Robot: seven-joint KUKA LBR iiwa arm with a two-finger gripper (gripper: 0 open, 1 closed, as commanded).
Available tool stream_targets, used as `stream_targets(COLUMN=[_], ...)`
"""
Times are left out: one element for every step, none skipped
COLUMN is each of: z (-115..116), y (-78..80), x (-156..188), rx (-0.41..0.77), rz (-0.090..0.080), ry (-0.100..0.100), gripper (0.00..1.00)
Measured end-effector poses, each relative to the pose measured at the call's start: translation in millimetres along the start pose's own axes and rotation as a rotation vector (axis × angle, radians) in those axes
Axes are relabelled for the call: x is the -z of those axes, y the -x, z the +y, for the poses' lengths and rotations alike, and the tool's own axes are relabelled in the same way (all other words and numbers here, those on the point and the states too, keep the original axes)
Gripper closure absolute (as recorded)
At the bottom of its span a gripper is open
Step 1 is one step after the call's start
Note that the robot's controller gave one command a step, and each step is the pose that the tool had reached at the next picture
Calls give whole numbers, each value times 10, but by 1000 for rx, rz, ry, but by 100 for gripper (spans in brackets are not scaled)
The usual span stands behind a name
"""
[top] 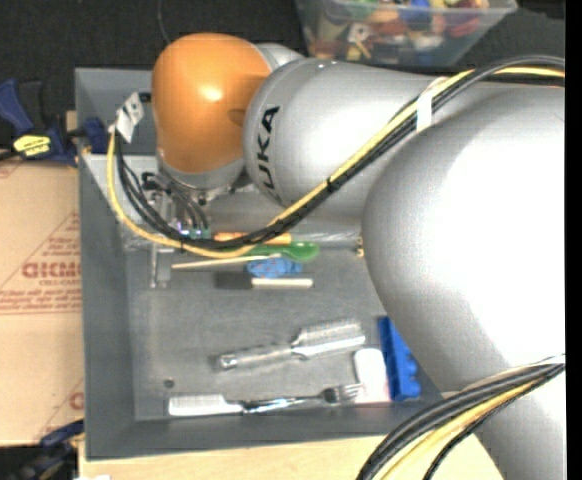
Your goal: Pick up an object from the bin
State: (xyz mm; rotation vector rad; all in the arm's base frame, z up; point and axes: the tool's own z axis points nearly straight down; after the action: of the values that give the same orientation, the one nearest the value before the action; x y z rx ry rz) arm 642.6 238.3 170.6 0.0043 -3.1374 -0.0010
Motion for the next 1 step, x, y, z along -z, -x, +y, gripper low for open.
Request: stream_targets(z=[-6], y=[20], x=[39], rx=[-4], rz=[-7], ry=[2], gripper=[0])
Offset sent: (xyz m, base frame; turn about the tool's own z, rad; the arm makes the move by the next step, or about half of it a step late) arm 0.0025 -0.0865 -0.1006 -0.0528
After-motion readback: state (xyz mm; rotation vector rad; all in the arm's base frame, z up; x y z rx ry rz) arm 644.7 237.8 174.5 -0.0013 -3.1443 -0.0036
